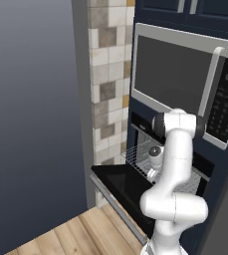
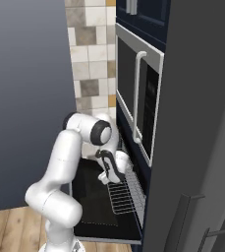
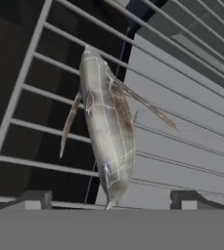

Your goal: Place the fish on the rack of the oven, and slide the rack back inside. Close the oven door.

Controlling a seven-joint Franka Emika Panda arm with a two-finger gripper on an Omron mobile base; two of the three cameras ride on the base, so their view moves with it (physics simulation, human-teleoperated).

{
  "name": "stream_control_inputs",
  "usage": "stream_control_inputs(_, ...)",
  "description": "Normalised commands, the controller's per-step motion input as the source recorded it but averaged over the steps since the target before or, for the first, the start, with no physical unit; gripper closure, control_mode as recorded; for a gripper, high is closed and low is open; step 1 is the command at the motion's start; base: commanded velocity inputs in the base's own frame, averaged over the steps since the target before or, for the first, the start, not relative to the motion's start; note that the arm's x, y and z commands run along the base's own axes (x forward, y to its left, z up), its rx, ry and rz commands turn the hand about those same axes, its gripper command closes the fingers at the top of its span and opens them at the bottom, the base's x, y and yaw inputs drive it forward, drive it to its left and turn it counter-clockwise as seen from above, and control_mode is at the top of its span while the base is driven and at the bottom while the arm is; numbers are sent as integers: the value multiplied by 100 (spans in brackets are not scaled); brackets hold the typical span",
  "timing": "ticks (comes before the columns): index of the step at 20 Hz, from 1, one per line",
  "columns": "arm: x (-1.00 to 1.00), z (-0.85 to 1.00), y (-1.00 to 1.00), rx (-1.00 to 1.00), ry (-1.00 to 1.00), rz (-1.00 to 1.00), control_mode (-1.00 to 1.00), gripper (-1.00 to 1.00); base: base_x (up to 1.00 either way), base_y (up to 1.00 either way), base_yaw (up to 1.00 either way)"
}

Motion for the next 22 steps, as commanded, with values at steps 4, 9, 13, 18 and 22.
stream_control_inputs(4, -44, 39, 9, 1, 0, 0, -100, -100, 0, 0, 0)
stream_control_inputs(9, -58, 40, 49, 14, -3, -2, -100, -100, 0, 0, 0)
stream_control_inputs(13, -38, 31, 55, 23, -13, -6, -100, -100, 0, 0, 0)
stream_control_inputs(18, -6, 0, 47, 18, -1, -11, -100, -100, 0, 0, 0)
stream_control_inputs(22, 0, 5, 16, 2, 0, 1, -100, -100, 0, 0, 0)
